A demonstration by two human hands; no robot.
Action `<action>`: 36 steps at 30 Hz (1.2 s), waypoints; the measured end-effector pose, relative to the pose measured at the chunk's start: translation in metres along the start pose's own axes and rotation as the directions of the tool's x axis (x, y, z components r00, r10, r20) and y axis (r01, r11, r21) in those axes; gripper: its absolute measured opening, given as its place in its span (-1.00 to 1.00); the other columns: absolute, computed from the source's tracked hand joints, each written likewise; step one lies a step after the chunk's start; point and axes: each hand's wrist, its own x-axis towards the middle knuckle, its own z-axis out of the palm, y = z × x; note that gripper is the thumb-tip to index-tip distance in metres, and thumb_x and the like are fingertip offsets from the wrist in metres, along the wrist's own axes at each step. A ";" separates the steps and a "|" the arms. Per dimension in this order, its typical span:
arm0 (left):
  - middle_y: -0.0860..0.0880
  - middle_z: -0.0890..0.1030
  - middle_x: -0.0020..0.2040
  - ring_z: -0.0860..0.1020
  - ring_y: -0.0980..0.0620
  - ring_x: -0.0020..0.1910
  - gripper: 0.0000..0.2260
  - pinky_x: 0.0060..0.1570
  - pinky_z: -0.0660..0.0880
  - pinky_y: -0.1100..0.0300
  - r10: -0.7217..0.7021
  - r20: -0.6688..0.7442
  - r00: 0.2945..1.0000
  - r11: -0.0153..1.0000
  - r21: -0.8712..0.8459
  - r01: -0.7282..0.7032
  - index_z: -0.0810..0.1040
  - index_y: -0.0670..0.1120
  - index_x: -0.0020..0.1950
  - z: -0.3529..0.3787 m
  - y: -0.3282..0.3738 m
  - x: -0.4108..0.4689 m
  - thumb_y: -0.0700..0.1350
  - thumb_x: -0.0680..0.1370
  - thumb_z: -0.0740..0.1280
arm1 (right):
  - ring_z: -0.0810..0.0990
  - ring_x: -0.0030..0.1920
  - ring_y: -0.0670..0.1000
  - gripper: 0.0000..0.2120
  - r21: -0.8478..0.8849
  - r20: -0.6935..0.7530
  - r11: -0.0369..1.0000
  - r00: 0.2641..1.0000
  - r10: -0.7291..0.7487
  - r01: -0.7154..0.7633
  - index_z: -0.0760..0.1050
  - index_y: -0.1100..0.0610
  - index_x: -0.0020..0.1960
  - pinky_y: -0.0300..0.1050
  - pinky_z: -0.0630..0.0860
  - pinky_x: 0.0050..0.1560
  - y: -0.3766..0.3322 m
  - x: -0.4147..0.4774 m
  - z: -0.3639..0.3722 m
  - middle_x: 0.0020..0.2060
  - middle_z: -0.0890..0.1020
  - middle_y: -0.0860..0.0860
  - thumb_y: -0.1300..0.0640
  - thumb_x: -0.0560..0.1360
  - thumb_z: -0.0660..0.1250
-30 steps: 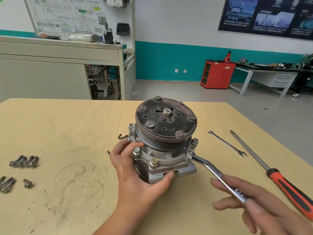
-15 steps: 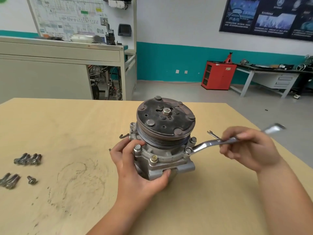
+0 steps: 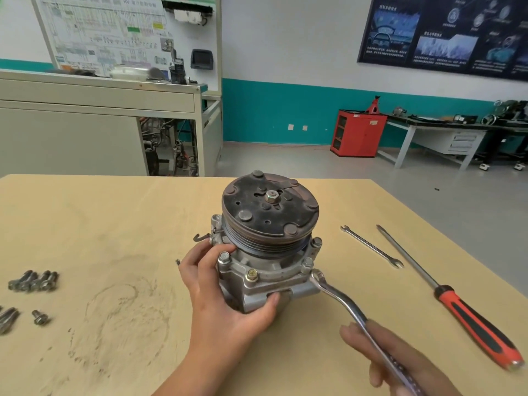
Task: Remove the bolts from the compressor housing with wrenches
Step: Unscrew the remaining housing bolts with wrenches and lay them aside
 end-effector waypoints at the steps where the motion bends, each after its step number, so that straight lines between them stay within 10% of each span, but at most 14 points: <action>1: 0.09 0.19 0.30 0.25 -0.07 0.42 -0.33 0.33 0.39 -0.10 -0.005 0.001 1.000 1.000 -0.002 0.005 0.25 0.51 0.15 0.000 0.001 0.000 0.15 0.15 0.47 | 0.60 -0.22 -0.09 -0.42 -0.081 -0.124 0.994 0.990 0.069 -0.079 0.50 -0.12 0.25 -0.45 0.39 -0.41 -0.005 -0.004 0.008 -0.11 0.68 -0.09 0.42 0.38 0.34; 5: 0.12 0.19 0.30 0.25 -0.10 0.42 -0.33 0.32 0.39 -0.12 0.000 0.003 1.000 1.000 -0.011 0.001 0.25 0.51 0.14 -0.001 0.001 0.001 0.14 0.15 0.47 | 0.50 -0.30 -0.48 -0.41 -0.612 -0.252 0.780 0.902 -0.350 0.131 0.40 -0.60 -0.15 -0.52 0.35 -0.32 -0.006 -0.008 0.041 -0.09 0.61 -0.41 0.15 0.20 0.25; 9: 0.08 0.19 0.31 0.26 -0.13 0.42 -0.33 0.32 0.38 -0.15 -0.005 -0.001 1.000 1.000 -0.025 0.005 0.26 0.50 0.15 0.000 0.001 0.001 0.14 0.15 0.48 | 0.60 -0.10 -0.33 -0.46 -0.684 -0.178 0.681 0.846 -0.502 0.260 0.44 -0.51 0.01 -0.53 0.40 -0.12 0.000 -0.004 0.045 -0.06 0.65 -0.31 0.14 0.28 0.26; 19: 0.11 0.19 0.30 0.25 -0.07 0.43 -0.34 0.33 0.39 -0.07 -0.019 0.005 1.000 1.000 -0.010 0.019 0.26 0.52 0.12 -0.002 0.002 0.002 0.15 0.13 0.46 | 0.45 -0.50 -0.30 -0.72 -0.780 -0.201 0.546 0.703 -0.682 0.307 0.55 -0.16 0.07 -0.54 0.39 -0.33 0.015 0.005 0.043 -0.22 0.69 -0.24 -0.01 0.41 0.20; 25: 0.13 0.19 0.30 0.25 -0.06 0.42 -0.35 0.33 0.38 -0.06 -0.035 0.017 0.999 0.999 -0.015 0.035 0.27 0.52 0.11 -0.003 0.004 0.001 0.15 0.13 0.46 | 0.50 -0.60 0.08 -0.73 -0.434 -0.271 0.833 0.832 -0.485 0.344 0.68 0.02 -0.16 -0.33 0.44 -0.48 -0.022 0.016 0.005 -0.70 0.45 0.10 0.19 0.33 0.22; 36: 0.06 0.20 0.32 0.25 -0.08 0.42 -0.35 0.33 0.38 -0.09 -0.043 0.027 0.999 0.999 -0.026 0.043 0.28 0.51 0.12 -0.003 0.005 0.001 0.15 0.14 0.47 | 0.37 -0.65 -0.08 -0.78 0.085 0.111 0.988 0.984 -0.141 0.132 0.59 0.15 -0.46 -0.31 0.29 -0.42 -0.048 0.127 -0.059 -0.76 0.25 -0.04 0.00 0.04 0.41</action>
